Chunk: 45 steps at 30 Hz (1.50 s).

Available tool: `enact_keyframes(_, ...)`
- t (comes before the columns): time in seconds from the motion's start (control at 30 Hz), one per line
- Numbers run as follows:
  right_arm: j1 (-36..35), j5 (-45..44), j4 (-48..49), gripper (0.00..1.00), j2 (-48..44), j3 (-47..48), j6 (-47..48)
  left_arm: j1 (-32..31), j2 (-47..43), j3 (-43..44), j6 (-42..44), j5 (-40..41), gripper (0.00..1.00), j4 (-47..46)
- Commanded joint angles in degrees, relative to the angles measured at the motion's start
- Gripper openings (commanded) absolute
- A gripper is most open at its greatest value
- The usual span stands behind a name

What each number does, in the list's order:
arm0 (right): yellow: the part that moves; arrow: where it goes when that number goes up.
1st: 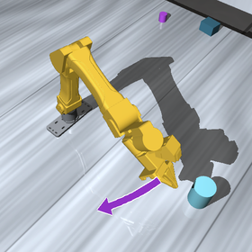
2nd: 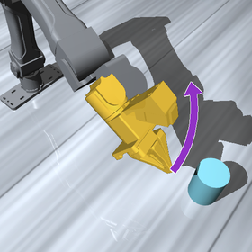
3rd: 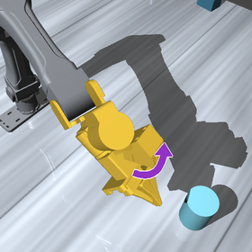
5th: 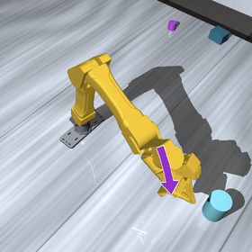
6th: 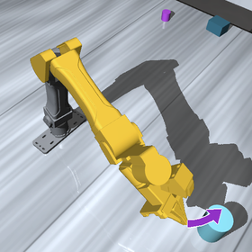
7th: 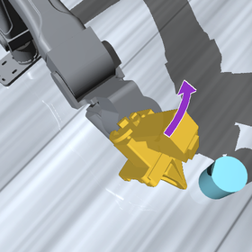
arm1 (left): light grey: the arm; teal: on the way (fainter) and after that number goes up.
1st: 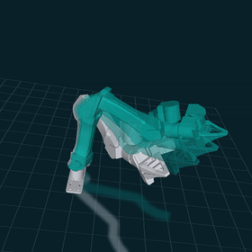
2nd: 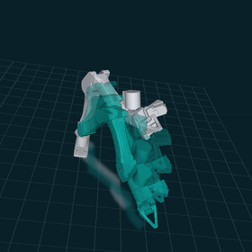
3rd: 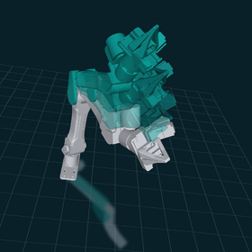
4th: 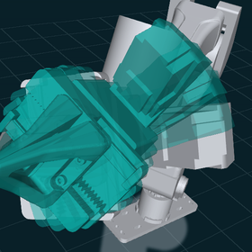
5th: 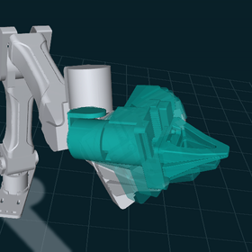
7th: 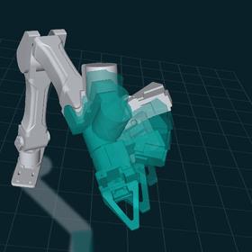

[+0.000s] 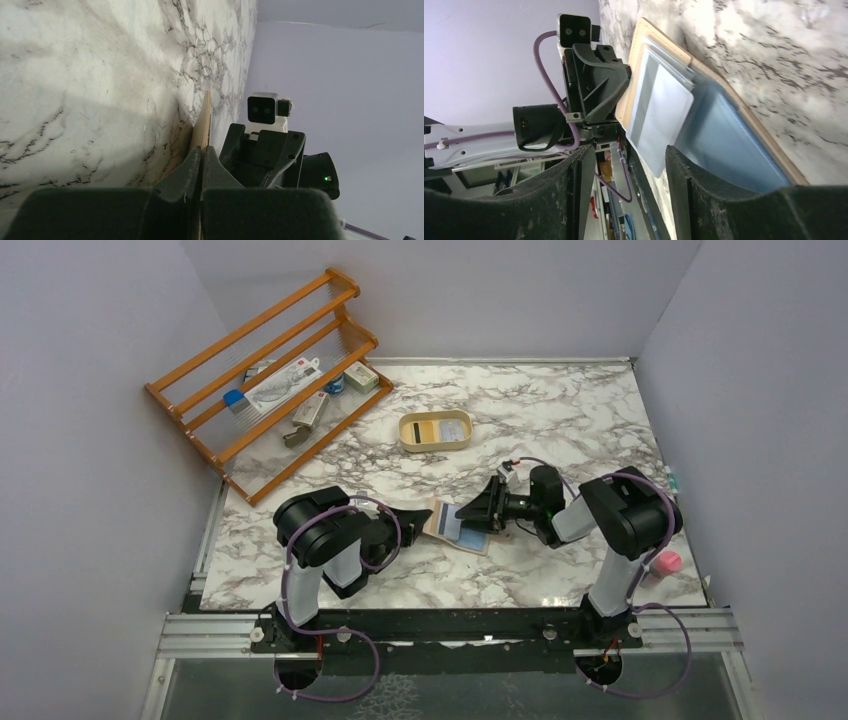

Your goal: Take the credit cards out of the card holder

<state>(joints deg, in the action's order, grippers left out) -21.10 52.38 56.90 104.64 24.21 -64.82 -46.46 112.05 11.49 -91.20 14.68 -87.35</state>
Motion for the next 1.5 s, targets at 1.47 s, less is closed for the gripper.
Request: enact_keyframes(1.47, -6.8, -10.5, -9.4, 0.60, -0.7, 2.9, 4.0, 0.1, -1.9, -1.4, 1.3, 1.6, 0.00, -15.3)
